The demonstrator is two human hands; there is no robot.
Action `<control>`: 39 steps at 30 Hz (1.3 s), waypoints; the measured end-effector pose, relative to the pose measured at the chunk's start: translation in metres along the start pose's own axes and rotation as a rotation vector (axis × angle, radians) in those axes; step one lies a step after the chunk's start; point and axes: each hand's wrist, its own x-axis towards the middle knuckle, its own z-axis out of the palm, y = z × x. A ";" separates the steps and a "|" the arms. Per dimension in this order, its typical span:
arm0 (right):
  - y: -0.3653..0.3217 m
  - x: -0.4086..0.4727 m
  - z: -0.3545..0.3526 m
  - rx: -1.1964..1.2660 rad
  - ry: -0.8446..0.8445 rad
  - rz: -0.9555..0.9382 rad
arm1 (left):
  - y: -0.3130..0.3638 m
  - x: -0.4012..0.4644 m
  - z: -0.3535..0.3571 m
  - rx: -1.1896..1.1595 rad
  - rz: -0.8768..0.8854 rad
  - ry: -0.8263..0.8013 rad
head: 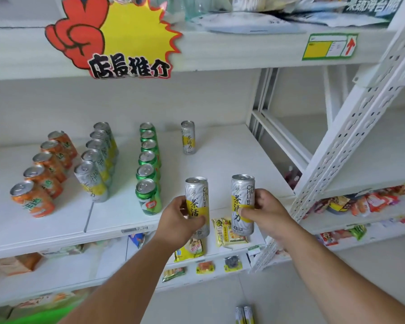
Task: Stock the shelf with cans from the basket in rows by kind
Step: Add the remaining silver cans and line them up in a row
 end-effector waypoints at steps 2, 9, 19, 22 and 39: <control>-0.003 0.018 0.000 -0.013 -0.005 0.005 | -0.001 0.014 0.002 -0.003 -0.004 0.009; -0.009 0.092 -0.013 -0.091 -0.026 -0.021 | 0.005 0.066 0.014 0.046 -0.039 0.060; -0.001 0.168 -0.026 -0.156 -0.087 -0.046 | 0.002 0.124 0.042 0.078 -0.076 0.123; 0.004 0.180 -0.029 -0.209 -0.125 -0.052 | -0.001 0.138 0.045 0.090 -0.074 0.110; 0.024 0.190 -0.049 -0.246 -0.212 -0.056 | -0.022 0.149 0.056 0.056 -0.026 0.010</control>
